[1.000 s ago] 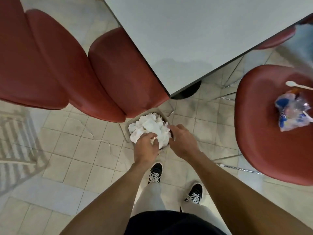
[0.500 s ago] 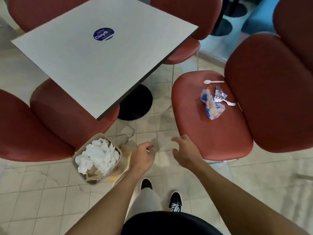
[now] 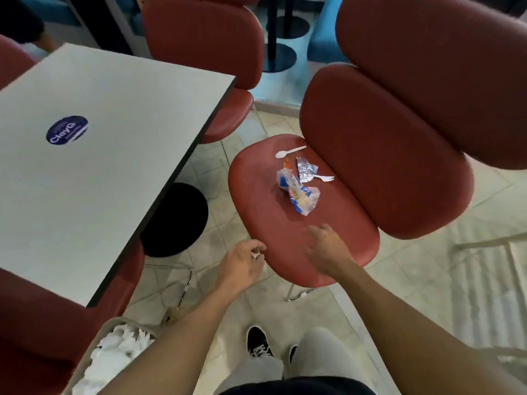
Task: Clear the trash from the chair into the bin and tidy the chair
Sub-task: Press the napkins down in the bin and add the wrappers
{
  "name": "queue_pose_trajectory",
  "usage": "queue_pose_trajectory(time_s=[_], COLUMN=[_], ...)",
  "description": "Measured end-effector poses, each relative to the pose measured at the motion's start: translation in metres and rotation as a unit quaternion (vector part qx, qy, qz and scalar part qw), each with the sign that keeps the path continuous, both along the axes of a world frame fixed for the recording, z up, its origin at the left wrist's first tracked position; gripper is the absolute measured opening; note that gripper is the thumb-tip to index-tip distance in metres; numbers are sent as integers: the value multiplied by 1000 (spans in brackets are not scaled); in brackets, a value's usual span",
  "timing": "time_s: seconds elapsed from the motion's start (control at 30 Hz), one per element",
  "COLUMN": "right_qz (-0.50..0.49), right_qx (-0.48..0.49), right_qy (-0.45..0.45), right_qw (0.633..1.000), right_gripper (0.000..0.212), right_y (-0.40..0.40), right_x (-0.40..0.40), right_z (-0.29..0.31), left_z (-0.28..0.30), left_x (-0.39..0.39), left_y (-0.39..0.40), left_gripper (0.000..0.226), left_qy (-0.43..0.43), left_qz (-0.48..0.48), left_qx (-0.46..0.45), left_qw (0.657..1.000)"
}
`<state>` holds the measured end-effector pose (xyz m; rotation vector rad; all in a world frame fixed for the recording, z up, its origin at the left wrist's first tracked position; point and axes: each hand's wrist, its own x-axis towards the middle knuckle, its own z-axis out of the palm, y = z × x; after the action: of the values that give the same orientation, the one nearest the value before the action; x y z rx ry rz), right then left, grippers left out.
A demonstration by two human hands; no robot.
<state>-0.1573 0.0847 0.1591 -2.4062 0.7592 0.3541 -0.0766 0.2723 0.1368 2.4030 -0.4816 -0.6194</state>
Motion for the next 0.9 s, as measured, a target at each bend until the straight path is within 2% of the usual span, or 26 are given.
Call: queue_pose_trajectory(time_s=[0.1,0.27,0.53,0.8,0.9], right_qz=[-14,-33,-27,-22,-41], right_qx=[2,12,46,83,111], right_qy=[-6,-4,9,18,-10], right_qw=[1000,999,999,996,993], right_gripper=[47,46,45,47,37], right_y=[-22,-63,-154,-237,-255], right_x=[14,40,121,218,248], right_z=[2,-7,-45,-120,-153], left_z=[-1,-5,-31,-93,-133], left_x=[26,64,146,248,280], left_y=[-24,-72,-171,-266,-289], left_gripper=[16,15,17,16,26], left_qy=[-5,-17,5,29,59], left_qz=[-18,-49,1,15,14], left_qx=[10,-33,-10,24,45], left_qw=[1000,998,1000,999,997])
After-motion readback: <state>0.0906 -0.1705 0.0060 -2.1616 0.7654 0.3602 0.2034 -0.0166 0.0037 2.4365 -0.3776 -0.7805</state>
